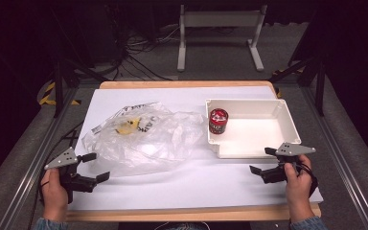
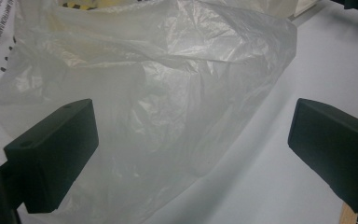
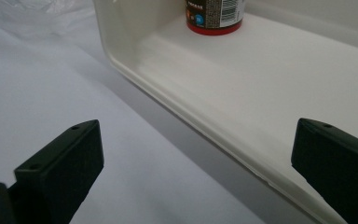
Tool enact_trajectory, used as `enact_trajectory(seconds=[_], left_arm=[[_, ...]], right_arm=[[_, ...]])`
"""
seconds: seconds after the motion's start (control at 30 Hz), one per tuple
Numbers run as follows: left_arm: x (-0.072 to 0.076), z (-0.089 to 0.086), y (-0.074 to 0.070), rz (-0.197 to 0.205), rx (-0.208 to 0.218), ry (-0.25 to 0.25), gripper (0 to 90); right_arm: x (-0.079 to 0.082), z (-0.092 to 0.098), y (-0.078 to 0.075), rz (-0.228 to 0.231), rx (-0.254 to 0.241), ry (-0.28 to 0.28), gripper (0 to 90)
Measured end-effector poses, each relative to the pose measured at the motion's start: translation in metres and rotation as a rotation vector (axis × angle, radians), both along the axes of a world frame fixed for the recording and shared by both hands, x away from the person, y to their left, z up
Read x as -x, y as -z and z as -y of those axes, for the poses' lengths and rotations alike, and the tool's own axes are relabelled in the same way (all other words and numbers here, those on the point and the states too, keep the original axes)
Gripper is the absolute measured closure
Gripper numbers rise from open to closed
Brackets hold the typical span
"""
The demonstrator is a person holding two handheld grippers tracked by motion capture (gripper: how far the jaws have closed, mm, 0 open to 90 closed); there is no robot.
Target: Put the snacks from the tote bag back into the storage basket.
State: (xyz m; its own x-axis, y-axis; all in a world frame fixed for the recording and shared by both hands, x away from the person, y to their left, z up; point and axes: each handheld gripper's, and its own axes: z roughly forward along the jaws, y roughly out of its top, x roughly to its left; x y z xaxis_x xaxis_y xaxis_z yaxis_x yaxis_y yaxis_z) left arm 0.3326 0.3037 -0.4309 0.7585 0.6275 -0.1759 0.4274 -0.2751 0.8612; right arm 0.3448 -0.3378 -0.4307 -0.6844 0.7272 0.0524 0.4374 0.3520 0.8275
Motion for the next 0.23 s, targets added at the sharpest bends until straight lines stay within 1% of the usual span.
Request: enact_trajectory(seconds=[0.07, 0.1, 0.23], left_arm=[[-0.0009, 0.0013, 0.0004, 0.008, -0.004, -0.003, 2.3], [-0.0011, 0.002, 0.001, 0.011, 0.002, -0.006, 2.3], [-0.0032, 0.0029, 0.0035, 0.013, 0.005, -0.022, 1.8]], right_arm=[[-0.0004, -0.0008, 0.0014, -0.005, -0.01, -0.011, 1.9], [-0.0005, -0.001, 0.0023, -0.006, -0.012, -0.01, 2.1], [-0.0004, -0.0012, 0.0035, -0.005, -0.01, -0.013, 2.1]])
